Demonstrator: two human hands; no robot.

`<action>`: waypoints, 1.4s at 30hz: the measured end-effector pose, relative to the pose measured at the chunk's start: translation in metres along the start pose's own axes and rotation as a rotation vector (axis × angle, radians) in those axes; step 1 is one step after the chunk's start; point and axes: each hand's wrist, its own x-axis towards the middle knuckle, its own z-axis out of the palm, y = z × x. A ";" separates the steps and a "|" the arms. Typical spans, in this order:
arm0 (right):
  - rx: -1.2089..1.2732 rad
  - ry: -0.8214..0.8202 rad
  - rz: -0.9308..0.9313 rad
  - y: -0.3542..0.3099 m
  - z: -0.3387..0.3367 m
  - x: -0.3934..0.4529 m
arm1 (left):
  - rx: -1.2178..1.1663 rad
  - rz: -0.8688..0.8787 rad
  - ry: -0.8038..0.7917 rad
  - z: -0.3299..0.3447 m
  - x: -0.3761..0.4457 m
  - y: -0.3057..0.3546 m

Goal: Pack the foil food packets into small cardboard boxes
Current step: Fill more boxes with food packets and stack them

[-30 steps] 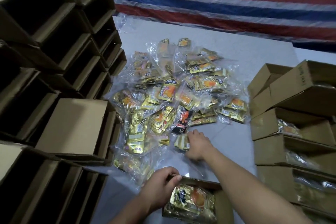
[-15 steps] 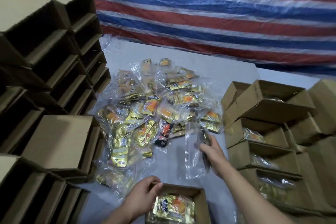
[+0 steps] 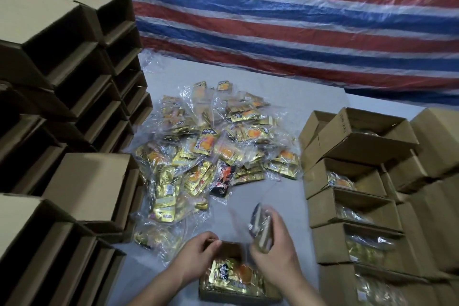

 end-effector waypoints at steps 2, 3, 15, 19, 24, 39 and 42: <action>-0.263 -0.080 -0.241 0.003 0.006 -0.008 | -0.009 -0.007 -0.001 0.000 0.002 -0.003; -0.348 -0.081 -0.389 0.006 0.008 -0.010 | -0.012 -0.005 -0.002 0.001 0.003 -0.003; -0.286 -0.777 -0.058 0.010 0.017 0.005 | -0.004 0.024 -0.003 0.002 0.005 -0.006; -0.558 -0.888 -0.036 0.015 0.025 0.019 | 0.022 0.033 -0.026 -0.001 0.006 -0.004; -1.097 -0.831 -0.171 0.024 0.058 0.027 | 0.072 0.059 0.019 0.004 0.005 -0.001; -0.424 -0.699 0.095 0.018 0.020 0.020 | 0.008 0.073 -0.035 0.009 0.005 -0.005; -0.570 -0.765 0.110 0.018 0.024 0.017 | 0.013 0.071 -0.035 0.007 0.005 -0.002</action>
